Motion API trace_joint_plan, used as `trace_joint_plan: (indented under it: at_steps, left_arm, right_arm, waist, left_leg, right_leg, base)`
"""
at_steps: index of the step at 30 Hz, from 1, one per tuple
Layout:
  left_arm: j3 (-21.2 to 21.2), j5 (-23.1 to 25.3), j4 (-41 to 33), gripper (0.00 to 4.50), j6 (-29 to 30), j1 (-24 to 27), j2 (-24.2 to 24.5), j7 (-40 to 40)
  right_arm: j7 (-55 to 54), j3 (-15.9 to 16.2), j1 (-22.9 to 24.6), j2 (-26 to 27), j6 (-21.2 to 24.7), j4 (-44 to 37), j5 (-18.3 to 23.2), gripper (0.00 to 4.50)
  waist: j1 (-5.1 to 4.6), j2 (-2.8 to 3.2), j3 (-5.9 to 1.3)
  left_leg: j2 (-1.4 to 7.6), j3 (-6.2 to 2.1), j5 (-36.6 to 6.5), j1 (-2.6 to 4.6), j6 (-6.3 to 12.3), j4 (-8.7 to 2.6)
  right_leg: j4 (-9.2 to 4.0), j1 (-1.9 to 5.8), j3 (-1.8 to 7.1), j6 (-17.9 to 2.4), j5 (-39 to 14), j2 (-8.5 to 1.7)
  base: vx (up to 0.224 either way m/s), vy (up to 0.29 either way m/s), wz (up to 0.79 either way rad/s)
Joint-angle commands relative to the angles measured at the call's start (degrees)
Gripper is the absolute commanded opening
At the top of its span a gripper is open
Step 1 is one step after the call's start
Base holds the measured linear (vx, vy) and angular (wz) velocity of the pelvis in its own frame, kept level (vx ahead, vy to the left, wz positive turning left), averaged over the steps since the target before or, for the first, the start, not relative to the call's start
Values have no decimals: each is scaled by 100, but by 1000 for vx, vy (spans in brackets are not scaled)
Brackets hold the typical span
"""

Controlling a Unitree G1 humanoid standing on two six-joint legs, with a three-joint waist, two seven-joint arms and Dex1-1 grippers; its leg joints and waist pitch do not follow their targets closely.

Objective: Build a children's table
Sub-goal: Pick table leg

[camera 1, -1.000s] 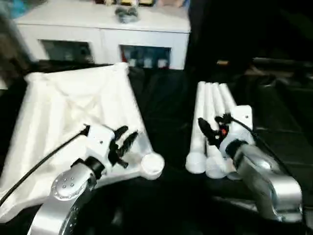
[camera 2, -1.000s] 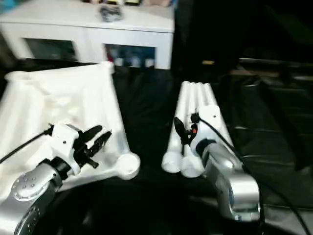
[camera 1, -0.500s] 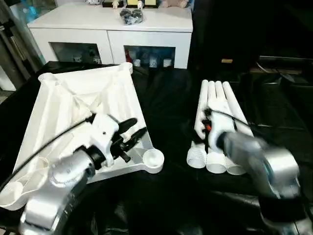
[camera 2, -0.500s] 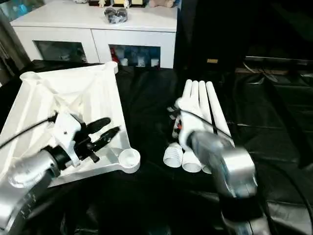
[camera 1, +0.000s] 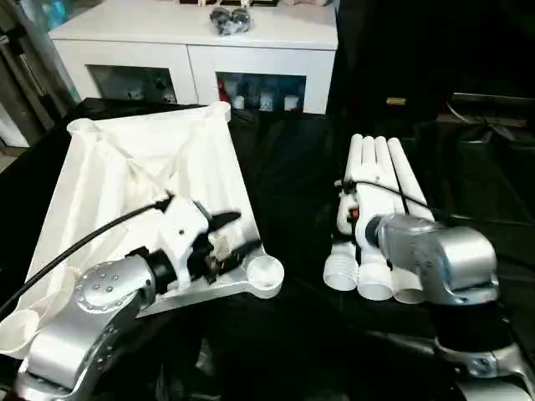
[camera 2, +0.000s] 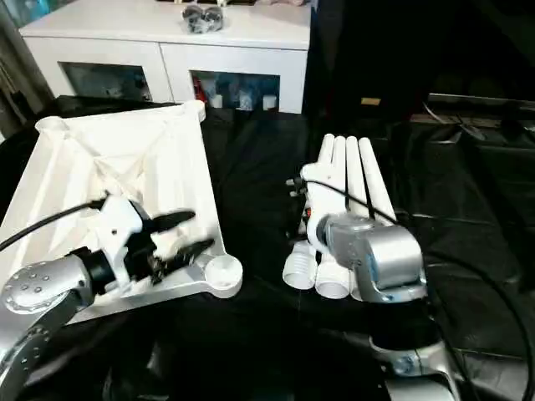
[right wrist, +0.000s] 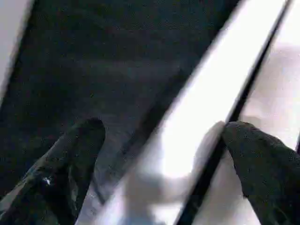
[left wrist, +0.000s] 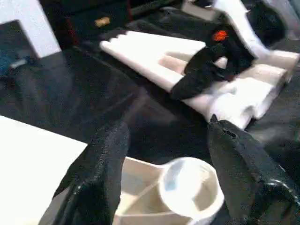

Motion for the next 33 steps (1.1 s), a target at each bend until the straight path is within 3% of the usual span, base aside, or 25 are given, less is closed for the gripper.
trace_joint_plan:
  at_steps: [1, 10, 11, 13, 17, 22, 25, 27, 33]
  left_arm:
    - [-59, -96, -132, 303, 39, 29, 55, -164]
    - [-60, -262, -281, 303, 233, 87, 144, -275]
    - [-58, -251, -283, 303, 240, 82, 151, -292]
    - [-45, -249, -273, 303, 229, 80, 148, -315]
    - [-22, -318, -284, 303, 219, 150, 179, -378]
    - [-68, -347, -259, 309, 216, 194, 241, -518]
    - [-111, -371, -194, 309, 170, 190, 308, -701]
    - [-137, -336, -128, 309, 129, 174, 340, -764]
    - [-186, -148, 416, 309, -173, -27, 264, -890]
  right_arm:
    - [-56, -80, -129, 62, 16, 140, -43, 450]
    - [70, 27, -350, 287, -189, 824, -2, 450]
    - [104, 48, -399, 289, -186, 964, -21, 450]
    - [165, 24, -460, 300, -163, 1106, -7, 450]
    - [258, 0, -644, 286, -226, 1471, -24, 450]
    - [312, -74, -779, 288, -329, 1834, -17, 388]
    - [307, -315, -859, 343, -419, 2206, 32, 368]
    - [299, -363, -890, 345, -481, 2370, 14, 358]
    - [288, -415, -925, 372, -570, 2618, 6, 300]
  waist:
    - [22, 9, -305]
    - [26, 15, -306]
    - [26, -37, -307]
    - [31, -11, -303]
    - [27, -21, -316]
    - [29, -13, -322]
    - [35, -8, -329]
    - [35, -30, -318]
    - [32, -19, -312]
  left_leg:
    - [154, 30, -488, -105, -255, -498]
    - [162, 26, -571, -117, -270, -503]
    - [164, 30, -553, -118, -253, -503]
    - [163, 33, -532, -121, -251, -501]
    - [171, 35, -445, -124, -253, -496]
    - [167, 50, -339, -135, -233, -488]
    - [171, 58, -320, -129, -228, -485]
    - [176, 70, -429, -118, -224, -493]
    - [181, 75, -650, -101, -227, -513]
  right_leg:
    - [-413, 333, 233, -896, -1614, -356]
    - [-410, 317, 228, -869, -1739, -359]
    - [-410, 322, 229, -870, -1742, -357]
    - [-413, 315, 232, -874, -1758, -364]
    - [-388, 318, 224, -925, -1588, -365]
    - [-381, 333, 225, -949, -1429, -365]
    - [-365, 326, 223, -1005, -1365, -367]
    - [-381, 313, 220, -1010, -1445, -361]
    - [-425, 302, 222, -893, -1840, -372]
  base:
    - [0, 0, 0]
    - [0, 0, 0]
    - [0, 0, 0]
    - [0, 0, 0]
    - [0, 0, 0]
    - [0, 0, 0]
    - [0, 0, 0]
    - [0, 0, 0]
    - [0, 0, 0]
